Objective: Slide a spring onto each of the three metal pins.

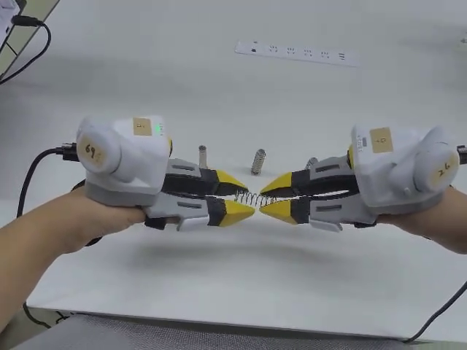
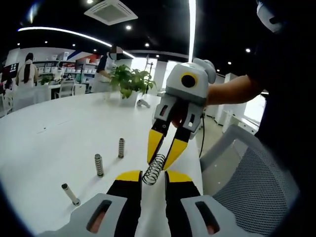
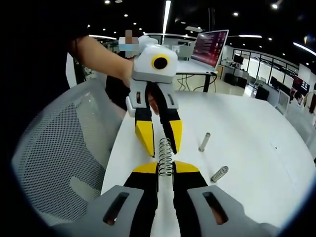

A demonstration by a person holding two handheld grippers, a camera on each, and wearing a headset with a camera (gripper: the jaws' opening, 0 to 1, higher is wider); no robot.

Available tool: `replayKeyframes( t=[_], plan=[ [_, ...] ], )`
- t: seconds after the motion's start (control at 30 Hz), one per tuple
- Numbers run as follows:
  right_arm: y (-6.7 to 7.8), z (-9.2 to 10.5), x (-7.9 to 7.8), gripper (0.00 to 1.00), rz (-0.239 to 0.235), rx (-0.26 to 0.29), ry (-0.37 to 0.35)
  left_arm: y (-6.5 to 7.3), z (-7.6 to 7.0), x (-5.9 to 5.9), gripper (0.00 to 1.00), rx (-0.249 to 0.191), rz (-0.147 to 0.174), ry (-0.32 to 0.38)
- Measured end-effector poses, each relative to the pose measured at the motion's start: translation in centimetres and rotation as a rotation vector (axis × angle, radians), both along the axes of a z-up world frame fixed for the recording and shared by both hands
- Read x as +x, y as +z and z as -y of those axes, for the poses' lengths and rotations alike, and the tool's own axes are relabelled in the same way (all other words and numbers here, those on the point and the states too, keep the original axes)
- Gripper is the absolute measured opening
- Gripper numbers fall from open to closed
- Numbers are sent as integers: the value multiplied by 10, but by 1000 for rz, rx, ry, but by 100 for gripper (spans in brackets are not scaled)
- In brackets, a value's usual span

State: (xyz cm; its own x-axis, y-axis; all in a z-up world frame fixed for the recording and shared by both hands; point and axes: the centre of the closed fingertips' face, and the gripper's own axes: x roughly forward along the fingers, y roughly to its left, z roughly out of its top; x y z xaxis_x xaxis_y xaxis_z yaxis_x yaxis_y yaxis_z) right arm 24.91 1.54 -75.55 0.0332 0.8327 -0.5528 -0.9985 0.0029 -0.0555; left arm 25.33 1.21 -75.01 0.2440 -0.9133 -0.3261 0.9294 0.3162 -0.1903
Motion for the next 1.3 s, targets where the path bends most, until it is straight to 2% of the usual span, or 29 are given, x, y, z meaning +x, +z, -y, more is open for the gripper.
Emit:
replayKeyframes(
  t=[0.27, 0.73, 1.0, 1.3],
  plan=[
    [2, -1, -3, 8, -3, -4, 20, 1, 1, -1, 6, 0, 5, -7],
    [5, -1, -6, 8, -8, -4, 40, 5, 2, -4, 5, -2, 28, -21],
    [7, 1, -6, 8, -16, 2, 46, 8, 1, -8, 3, -15, 24, -33],
    [7, 1, -7, 8, -21, -1, 47, 9, 1, -9, 2, -8, 24, -43]
  ],
)
